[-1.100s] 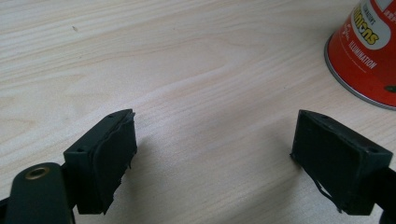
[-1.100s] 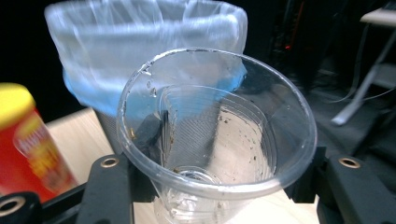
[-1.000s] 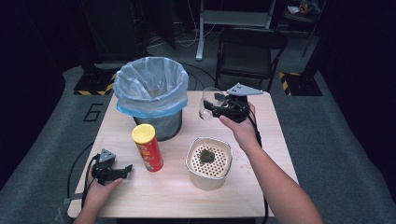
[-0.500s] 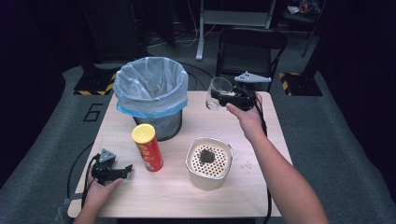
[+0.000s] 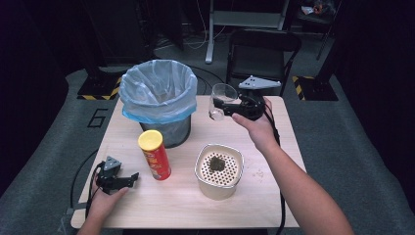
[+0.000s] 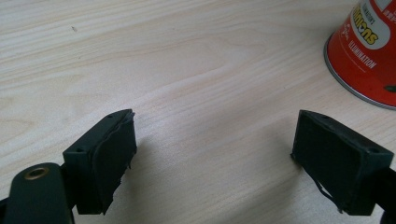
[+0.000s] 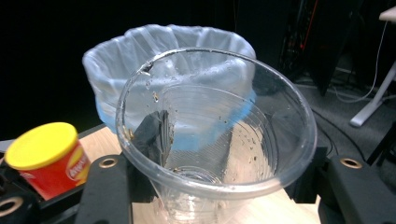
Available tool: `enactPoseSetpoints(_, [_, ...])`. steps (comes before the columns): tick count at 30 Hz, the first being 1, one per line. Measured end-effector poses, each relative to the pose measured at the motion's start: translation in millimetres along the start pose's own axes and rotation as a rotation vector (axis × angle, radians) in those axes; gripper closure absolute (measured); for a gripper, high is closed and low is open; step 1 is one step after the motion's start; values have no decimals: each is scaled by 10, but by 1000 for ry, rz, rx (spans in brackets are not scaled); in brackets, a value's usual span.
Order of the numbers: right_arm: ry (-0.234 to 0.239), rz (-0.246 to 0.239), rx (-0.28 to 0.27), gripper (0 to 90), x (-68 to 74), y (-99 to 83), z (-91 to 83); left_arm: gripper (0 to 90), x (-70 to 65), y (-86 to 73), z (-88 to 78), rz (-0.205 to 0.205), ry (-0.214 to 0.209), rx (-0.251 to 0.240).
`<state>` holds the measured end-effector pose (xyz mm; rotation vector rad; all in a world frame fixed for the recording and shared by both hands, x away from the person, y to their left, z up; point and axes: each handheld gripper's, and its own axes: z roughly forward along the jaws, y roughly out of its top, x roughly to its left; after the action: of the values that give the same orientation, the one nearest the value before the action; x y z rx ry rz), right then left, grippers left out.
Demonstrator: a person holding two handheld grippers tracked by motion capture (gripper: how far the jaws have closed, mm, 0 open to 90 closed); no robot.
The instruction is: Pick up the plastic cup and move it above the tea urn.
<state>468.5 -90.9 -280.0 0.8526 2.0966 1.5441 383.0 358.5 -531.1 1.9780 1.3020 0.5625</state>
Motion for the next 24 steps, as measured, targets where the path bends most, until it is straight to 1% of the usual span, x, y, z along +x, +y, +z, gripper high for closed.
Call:
enactPoseSetpoints(1, [3, -1, -8, 408, 39, 31, -12, 132, 0, 0, 0, 0, 0, -1])
enactPoseSetpoints(2, [16, 7, -18, 405, 94, 97, -26, 131, -1, 0, 0, 0, 0, 0])
enactPoseSetpoints(4, [18, 7, -20, 404, 156, 197, -27, 128, -3, 0, 0, 0, -2, 1])
enactPoseSetpoints(5, [19, -3, -21, 402, 182, 255, -12, 128, -3, 0, 0, 0, -2, 1])
enactPoseSetpoints(6, [19, -3, -21, 402, 182, 255, -12, 128, -3, 0, 0, 0, -2, 1])
enactPoseSetpoints(7, [15, -30, -20, 399, 240, 402, 46, 128, -2, 0, 0, 0, -2, 1])
enactPoseSetpoints(10, [12, -54, -26, 394, 314, 579, 137, 128, -8, -4, -6, 5, -6, 4])
enactPoseSetpoints(11, [15, -73, -31, 394, 368, 687, 206, 128, -7, -4, -8, 6, -2, 4])
enactPoseSetpoints(12, [15, -73, -31, 394, 368, 687, 206, 128, -7, -4, -8, 6, -2, 4])
enactPoseSetpoints(13, [16, -83, -34, 394, 393, 740, 244, 128, -7, -3, -4, 6, 0, -2])
enactPoseSetpoints(14, [20, -97, -32, 394, 456, 863, 362, 128, 1, 2, -11, 13, -4, 7])
enactPoseSetpoints(17, [16, -89, -13, 392, 535, 989, 558, 130, 1, 2, -12, 11, -2, 7])
enactPoseSetpoints(18, [16, -89, -13, 392, 535, 989, 558, 130, 1, 2, -12, 11, -2, 7])
enactPoseSetpoints(19, [7, -91, -5, 392, 574, 1036, 685, 130, 0, 2, -12, 11, -2, 7])
enactPoseSetpoints(21, [-4, -88, 10, 391, 600, 1063, 808, 130, 0, 2, -12, 11, -3, 7])
enactPoseSetpoints(22, [-4, -88, 10, 391, 600, 1063, 808, 130, 0, 2, -12, 11, -3, 7])
enactPoseSetpoints(23, [-5, -91, 22, 391, 604, 1072, 862, 130, -1, 2, -12, 11, -2, 7])
enactPoseSetpoints(24, [-8, -82, 22, 391, 607, 1075, 930, 130, -1, 2, -12, 11, -2, 7])
